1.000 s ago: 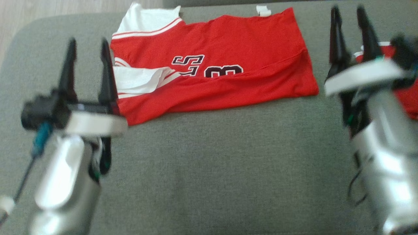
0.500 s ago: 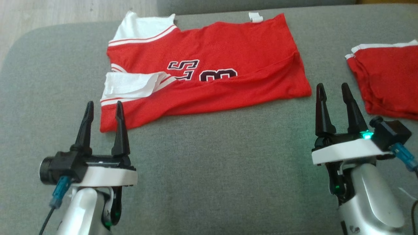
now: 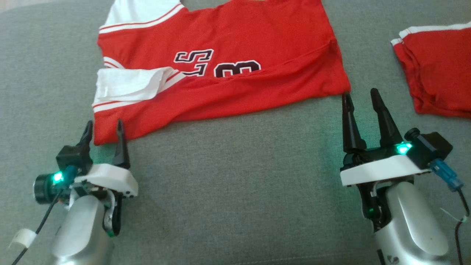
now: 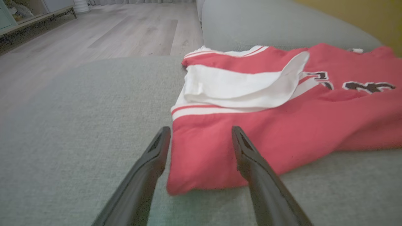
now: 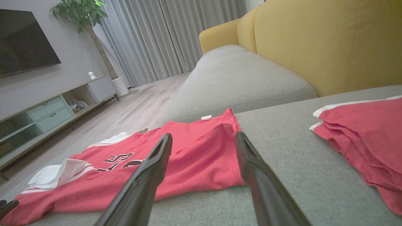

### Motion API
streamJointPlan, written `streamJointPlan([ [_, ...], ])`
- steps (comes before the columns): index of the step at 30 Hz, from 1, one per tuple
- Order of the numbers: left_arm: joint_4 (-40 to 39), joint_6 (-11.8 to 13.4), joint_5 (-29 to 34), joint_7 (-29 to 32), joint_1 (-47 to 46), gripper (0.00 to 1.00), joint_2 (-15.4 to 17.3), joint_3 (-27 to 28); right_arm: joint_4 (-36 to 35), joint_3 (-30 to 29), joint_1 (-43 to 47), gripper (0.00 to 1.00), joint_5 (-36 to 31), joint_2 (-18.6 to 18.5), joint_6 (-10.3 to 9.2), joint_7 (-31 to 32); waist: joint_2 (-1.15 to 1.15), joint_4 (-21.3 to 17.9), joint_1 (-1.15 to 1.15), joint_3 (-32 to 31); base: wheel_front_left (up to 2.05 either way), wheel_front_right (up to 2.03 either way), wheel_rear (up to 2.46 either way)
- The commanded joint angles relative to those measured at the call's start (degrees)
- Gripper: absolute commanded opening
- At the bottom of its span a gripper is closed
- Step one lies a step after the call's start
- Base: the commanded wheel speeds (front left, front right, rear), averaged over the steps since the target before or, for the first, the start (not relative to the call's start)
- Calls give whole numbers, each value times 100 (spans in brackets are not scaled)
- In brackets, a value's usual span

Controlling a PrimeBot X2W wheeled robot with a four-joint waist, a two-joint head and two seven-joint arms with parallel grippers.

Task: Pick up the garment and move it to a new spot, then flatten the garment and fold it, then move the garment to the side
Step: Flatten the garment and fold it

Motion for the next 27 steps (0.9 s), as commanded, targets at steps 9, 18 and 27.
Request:
streamJointPlan([
  [9,890,2,-39,282,-582,100,328,196,-291,232,-191,100,31,10,-4,-61,0,-199,-1,216,0,0,0],
  [18,1150,-187,-101,356,-772,0,360,101,-226,158,-247,100,-29,10,-4,-61,0,-203,-1,205,0,0,0],
  [27,196,-370,65,-557,-936,0,231,-32,1065,-377,-1034,100,-350,10,-4,882,0,58,-1,80,0,0,0],
])
